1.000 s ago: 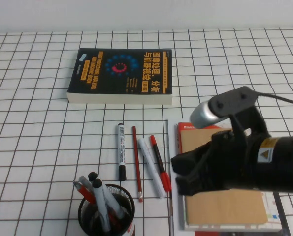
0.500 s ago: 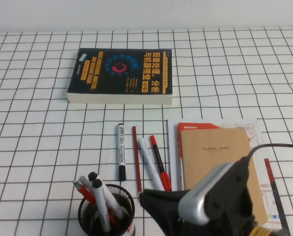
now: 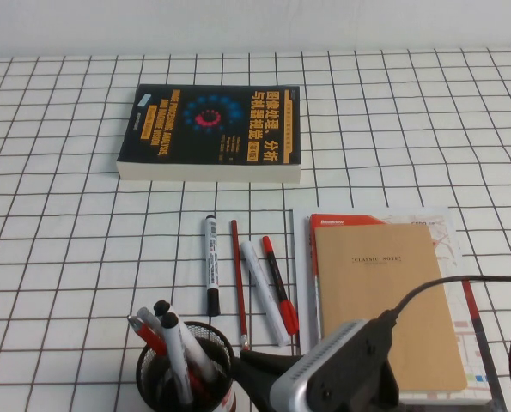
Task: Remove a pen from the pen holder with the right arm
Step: 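Take a marker out of the pen holder and lay it on the table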
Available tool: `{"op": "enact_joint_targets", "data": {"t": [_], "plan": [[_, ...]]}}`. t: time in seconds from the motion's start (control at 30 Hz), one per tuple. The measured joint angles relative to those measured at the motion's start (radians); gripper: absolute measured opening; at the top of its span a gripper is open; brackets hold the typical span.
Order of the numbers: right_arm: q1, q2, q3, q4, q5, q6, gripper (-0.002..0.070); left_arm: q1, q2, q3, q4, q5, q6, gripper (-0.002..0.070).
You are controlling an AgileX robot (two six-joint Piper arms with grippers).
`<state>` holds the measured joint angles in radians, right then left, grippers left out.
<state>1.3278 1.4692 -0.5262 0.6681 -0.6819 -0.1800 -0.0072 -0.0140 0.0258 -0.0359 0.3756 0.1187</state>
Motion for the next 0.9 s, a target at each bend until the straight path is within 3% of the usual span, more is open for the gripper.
{"op": "enact_joint_targets", "data": {"t": [0.1,0.27,0.33,0.47,0.67,0.9], "plan": [[0.026,0.000,0.000,0.000,-0.018,0.000,0.0085,0.000,0.000,0.000,0.000,0.000,0.000,-0.0005],[0.065,0.000,0.000,0.002,-0.040,0.000,0.0287,0.000,0.000,0.000,0.000,0.000,0.000,-0.0005],[0.079,0.002,-0.020,0.004,-0.041,0.000,0.0322,0.000,0.000,0.000,0.000,0.000,0.000,-0.0005],[0.096,0.040,-0.111,0.019,-0.031,-0.046,0.0345,0.000,0.000,0.000,0.000,0.000,0.000,-0.0005],[0.098,0.140,-0.238,0.248,-0.024,-0.276,0.0351,0.000,0.000,0.000,0.000,0.000,0.000,-0.0005],[0.098,0.184,-0.273,0.338,-0.070,-0.366,0.0351,0.000,0.000,0.000,0.000,0.000,0.000,-0.0005]]}}
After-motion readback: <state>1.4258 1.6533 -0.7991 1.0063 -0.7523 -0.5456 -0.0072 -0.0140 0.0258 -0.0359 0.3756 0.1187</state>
